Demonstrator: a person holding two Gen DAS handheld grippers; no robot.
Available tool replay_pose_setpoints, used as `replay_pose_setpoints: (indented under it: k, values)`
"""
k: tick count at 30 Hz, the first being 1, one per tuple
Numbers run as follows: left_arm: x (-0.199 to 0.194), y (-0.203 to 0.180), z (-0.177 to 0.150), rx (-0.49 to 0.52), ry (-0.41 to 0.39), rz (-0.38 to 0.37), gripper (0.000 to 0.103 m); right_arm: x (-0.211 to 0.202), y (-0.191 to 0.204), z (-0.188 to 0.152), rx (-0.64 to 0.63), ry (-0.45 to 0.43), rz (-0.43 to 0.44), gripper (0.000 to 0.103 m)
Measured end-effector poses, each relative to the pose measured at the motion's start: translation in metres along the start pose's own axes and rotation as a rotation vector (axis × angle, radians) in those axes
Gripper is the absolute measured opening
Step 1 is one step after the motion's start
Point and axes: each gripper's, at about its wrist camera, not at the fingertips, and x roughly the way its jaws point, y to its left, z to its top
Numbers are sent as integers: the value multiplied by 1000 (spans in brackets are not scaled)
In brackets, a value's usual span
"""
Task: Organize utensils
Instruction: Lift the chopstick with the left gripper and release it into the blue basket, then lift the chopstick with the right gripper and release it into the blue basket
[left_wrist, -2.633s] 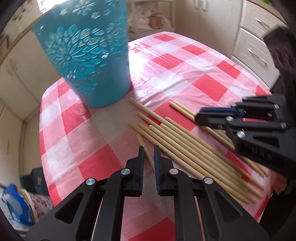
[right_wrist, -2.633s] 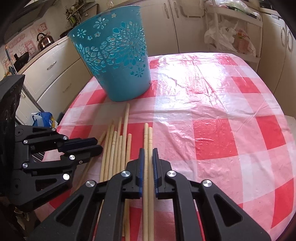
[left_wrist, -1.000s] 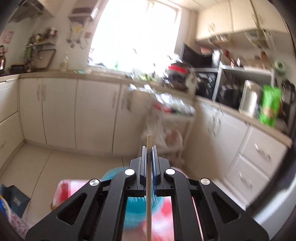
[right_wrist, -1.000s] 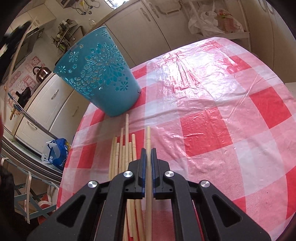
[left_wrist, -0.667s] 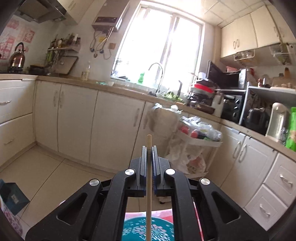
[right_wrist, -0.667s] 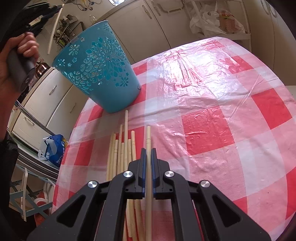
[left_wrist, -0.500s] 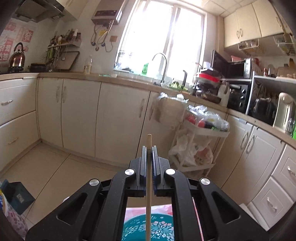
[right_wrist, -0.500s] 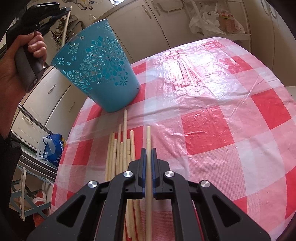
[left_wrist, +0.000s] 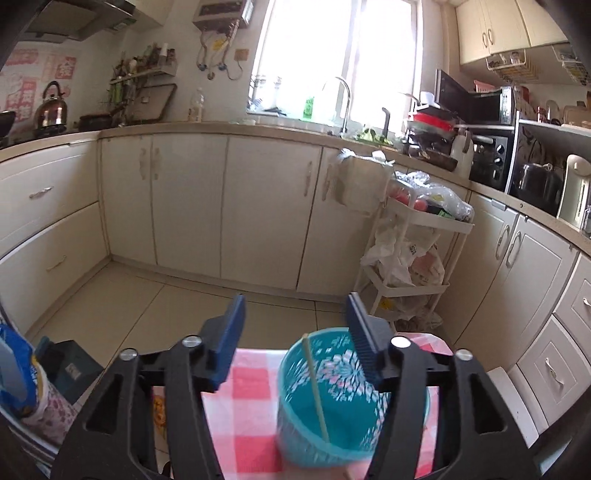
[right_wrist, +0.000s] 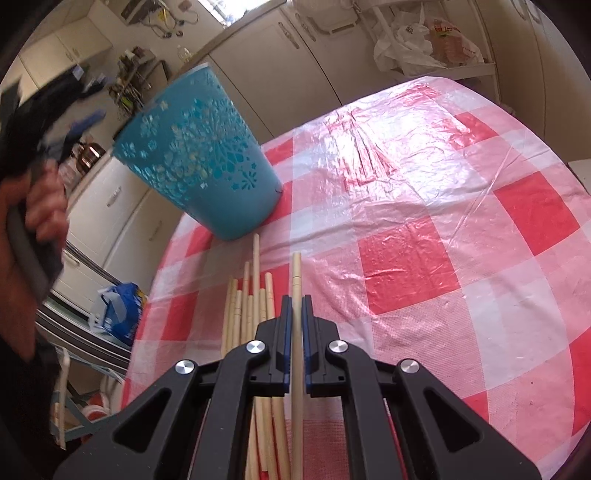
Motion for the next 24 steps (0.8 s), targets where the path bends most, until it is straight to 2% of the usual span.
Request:
replay_pose_setpoints:
  k: [3, 5, 9, 13, 19, 21, 24]
  values:
    - [-43, 14, -25, -20, -32, 10, 76, -11, 0, 2, 8, -44, 53, 6]
    - [-63, 25, -52, -33, -17, 12, 80, -19, 4, 4, -2, -73, 79, 6]
    - [-74, 47, -116, -84, 103, -10, 80, -30, 12, 6, -17, -112, 144, 6]
    - [-65, 64, -163, -161, 215, -41, 80, -49, 28, 15, -42, -168, 200, 6]
    - [-52, 78, -189, -232, 259, -61, 80, -76, 64, 61, -82, -270, 264, 6]
    - [-53, 79, -192, -242, 243, -62, 82, -76, 87, 87, -118, -306, 276, 6]
    - [-49, 79, -195, -245, 266, -72, 82, -62, 120, 130, -164, -350, 271, 6]
